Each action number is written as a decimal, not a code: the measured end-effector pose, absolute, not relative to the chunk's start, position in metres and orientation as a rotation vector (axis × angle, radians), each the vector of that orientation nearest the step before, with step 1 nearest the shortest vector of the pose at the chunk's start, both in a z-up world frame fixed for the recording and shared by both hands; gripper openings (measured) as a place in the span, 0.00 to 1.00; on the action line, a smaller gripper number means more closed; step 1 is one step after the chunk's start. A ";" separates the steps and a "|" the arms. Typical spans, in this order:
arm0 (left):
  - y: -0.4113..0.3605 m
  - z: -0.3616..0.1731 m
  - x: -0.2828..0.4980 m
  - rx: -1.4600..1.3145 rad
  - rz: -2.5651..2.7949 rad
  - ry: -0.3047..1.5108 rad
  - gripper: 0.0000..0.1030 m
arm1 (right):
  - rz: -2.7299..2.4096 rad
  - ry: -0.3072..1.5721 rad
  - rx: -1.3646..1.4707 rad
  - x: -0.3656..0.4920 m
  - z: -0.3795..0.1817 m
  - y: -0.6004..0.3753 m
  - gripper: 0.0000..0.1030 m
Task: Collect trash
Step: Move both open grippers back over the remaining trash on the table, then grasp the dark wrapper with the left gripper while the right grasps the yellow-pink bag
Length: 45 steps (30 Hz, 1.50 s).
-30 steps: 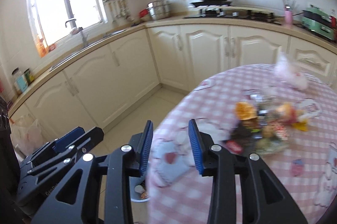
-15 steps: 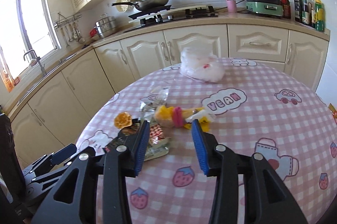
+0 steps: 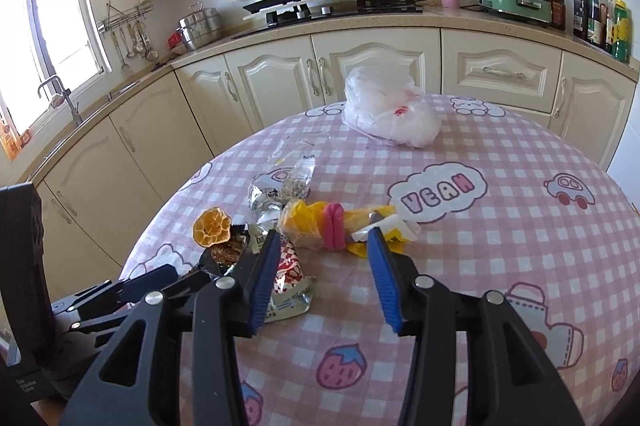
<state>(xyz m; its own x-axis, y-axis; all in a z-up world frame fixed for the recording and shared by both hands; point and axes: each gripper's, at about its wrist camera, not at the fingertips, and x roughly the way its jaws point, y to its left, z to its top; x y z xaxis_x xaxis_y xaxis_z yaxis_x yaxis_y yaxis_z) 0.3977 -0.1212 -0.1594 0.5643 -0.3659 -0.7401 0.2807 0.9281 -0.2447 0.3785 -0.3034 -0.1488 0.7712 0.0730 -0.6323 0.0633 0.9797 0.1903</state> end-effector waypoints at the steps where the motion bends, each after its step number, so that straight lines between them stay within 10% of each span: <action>1: -0.122 -0.160 0.399 -0.101 -0.387 0.896 0.27 | 0.006 0.693 0.202 0.380 -0.149 -0.303 0.44; 5: -0.118 -0.156 0.396 -0.121 -0.413 0.870 0.01 | 0.005 0.704 0.183 0.388 -0.148 -0.298 0.45; 17: -0.093 -0.140 0.383 -0.164 -0.443 0.772 0.00 | -0.028 0.783 0.109 0.430 -0.162 -0.287 0.44; 20: -0.093 -0.144 0.387 -0.169 -0.435 0.797 0.08 | -0.022 0.775 0.084 0.428 -0.161 -0.286 0.34; 24: -0.101 -0.144 0.384 -0.137 -0.438 0.794 0.53 | -0.031 0.746 0.073 0.415 -0.156 -0.288 0.22; 31: -0.128 -0.155 0.392 -0.054 -0.448 0.864 0.54 | -0.018 0.716 0.119 0.388 -0.152 -0.300 0.20; 36: -0.136 -0.160 0.394 -0.033 -0.450 0.897 0.23 | -0.014 0.694 0.148 0.373 -0.153 -0.306 0.20; 45: -0.131 -0.146 0.376 -0.048 -0.441 0.802 0.08 | 0.004 0.663 0.176 0.359 -0.148 -0.305 0.20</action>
<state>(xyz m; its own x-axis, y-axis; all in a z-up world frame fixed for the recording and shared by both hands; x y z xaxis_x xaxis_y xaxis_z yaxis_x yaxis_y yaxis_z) 0.3764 -0.1314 -0.1457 0.6097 -0.3993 -0.6847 0.3637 0.9085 -0.2060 0.3588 -0.3046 -0.1478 0.7886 0.0601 -0.6119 0.0519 0.9852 0.1636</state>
